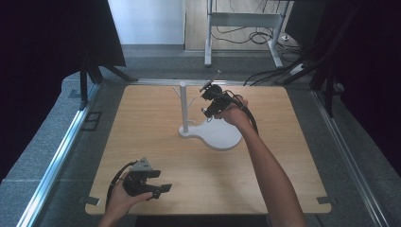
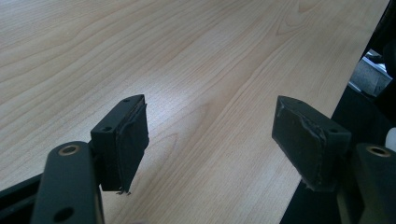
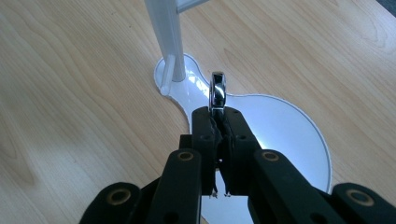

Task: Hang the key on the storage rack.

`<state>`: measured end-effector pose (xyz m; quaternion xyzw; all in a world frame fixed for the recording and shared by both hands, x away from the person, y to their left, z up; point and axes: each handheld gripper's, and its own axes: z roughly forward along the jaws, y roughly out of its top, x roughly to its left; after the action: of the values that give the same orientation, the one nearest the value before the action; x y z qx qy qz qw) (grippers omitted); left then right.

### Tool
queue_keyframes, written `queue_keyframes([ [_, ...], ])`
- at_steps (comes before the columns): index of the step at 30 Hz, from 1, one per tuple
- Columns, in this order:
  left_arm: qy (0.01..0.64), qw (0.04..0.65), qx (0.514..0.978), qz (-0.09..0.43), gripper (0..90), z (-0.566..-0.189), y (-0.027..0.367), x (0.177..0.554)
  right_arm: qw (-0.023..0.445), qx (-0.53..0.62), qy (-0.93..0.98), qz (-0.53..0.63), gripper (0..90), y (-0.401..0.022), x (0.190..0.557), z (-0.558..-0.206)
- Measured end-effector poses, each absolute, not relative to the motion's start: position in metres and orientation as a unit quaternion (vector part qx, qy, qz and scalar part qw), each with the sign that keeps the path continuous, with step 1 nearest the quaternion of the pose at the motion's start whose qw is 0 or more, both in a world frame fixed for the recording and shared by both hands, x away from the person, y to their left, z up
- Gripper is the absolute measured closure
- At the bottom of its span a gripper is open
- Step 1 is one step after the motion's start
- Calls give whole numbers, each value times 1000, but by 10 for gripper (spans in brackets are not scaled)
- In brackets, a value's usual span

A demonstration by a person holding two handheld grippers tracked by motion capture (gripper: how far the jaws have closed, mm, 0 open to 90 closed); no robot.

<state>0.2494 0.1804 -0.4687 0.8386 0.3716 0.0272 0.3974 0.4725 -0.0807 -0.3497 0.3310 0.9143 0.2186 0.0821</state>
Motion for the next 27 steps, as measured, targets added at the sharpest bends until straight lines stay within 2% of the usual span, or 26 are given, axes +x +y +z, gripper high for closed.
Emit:
queue_keyframes([
  [27,372,402,836,27,274,-467,182,249,88,342,910,216,850,-67,498,-349],
])
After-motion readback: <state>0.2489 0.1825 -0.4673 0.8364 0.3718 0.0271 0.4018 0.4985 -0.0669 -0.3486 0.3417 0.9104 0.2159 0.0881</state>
